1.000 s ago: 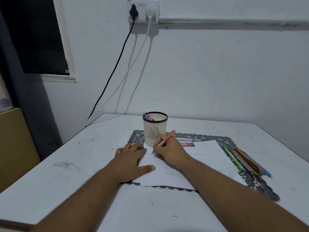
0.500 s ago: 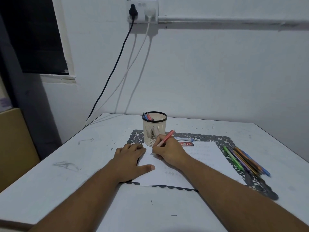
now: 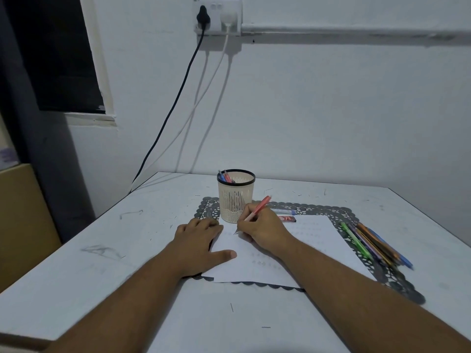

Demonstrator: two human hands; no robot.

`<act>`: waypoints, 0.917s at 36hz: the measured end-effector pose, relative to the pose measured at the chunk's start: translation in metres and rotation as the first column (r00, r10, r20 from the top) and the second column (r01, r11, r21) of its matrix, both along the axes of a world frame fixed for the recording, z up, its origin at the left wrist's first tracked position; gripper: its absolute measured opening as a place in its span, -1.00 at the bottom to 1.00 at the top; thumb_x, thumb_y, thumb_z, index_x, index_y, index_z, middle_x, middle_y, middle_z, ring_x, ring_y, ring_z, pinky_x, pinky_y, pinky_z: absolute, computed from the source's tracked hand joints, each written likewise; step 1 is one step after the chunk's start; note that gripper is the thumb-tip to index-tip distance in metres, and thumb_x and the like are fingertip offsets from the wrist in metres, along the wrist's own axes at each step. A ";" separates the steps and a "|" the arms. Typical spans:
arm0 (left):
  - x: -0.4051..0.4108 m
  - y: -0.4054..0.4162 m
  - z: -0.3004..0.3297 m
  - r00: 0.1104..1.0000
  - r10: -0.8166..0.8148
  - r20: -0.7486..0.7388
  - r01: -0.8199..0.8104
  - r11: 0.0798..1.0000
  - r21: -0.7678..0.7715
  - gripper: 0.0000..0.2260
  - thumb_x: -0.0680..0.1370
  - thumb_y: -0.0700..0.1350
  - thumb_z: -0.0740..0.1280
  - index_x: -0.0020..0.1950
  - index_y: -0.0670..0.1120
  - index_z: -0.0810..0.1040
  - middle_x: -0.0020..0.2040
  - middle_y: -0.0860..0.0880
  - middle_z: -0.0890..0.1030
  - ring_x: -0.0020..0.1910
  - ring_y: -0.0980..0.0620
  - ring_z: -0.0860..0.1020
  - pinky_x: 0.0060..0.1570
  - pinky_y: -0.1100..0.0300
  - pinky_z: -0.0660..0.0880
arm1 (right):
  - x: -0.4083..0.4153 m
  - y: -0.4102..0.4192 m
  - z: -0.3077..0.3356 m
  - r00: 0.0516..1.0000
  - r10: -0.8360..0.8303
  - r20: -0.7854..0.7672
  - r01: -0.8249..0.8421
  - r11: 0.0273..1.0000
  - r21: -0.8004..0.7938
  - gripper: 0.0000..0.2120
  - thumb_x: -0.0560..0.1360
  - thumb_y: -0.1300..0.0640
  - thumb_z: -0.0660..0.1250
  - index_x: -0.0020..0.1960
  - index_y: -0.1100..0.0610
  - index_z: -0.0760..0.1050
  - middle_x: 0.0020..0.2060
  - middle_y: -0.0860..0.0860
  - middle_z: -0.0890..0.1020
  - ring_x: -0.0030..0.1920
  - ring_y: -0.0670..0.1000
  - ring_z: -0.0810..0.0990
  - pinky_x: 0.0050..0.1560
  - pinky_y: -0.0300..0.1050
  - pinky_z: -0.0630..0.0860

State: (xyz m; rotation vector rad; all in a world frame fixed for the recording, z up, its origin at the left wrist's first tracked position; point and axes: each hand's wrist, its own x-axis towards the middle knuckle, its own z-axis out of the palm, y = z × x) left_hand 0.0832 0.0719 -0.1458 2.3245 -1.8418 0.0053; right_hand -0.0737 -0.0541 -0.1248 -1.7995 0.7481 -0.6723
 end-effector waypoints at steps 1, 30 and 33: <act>0.001 0.000 0.000 1.000 0.000 -0.004 0.000 1.000 -0.001 -0.04 0.29 0.58 -0.09 0.58 0.12 0.29 0.57 0.15 0.24 0.54 0.06 0.14 0.49 -0.03 0.10 | 0.000 0.000 0.000 1.000 0.002 -0.011 -0.002 1.000 -0.014 -0.97 0.54 0.33 0.41 -0.06 0.25 0.58 -0.19 0.09 0.64 -0.21 0.02 0.60 -0.28 -0.29 0.56; -0.002 0.001 0.000 1.000 0.011 -0.010 -0.011 1.000 0.007 -0.01 0.27 0.59 -0.11 0.59 0.13 0.26 0.59 0.17 0.21 0.56 0.07 0.11 0.49 -0.02 0.07 | 0.003 -0.005 -0.004 0.996 -0.063 -0.058 0.055 0.991 -0.124 -0.96 0.51 0.29 0.41 -0.04 0.25 0.57 -0.19 0.09 0.66 -0.16 0.02 0.64 -0.19 -0.17 0.63; -0.002 0.002 0.001 1.000 0.014 -0.015 -0.014 1.000 0.016 0.00 0.26 0.59 -0.12 0.60 0.12 0.24 0.60 0.16 0.20 0.57 0.06 0.10 0.51 -0.03 0.07 | 0.003 -0.002 -0.003 0.998 -0.007 -0.057 0.002 0.997 -0.082 -0.97 0.51 0.31 0.40 -0.07 0.27 0.56 -0.10 0.23 0.66 -0.18 0.01 0.61 -0.25 -0.25 0.61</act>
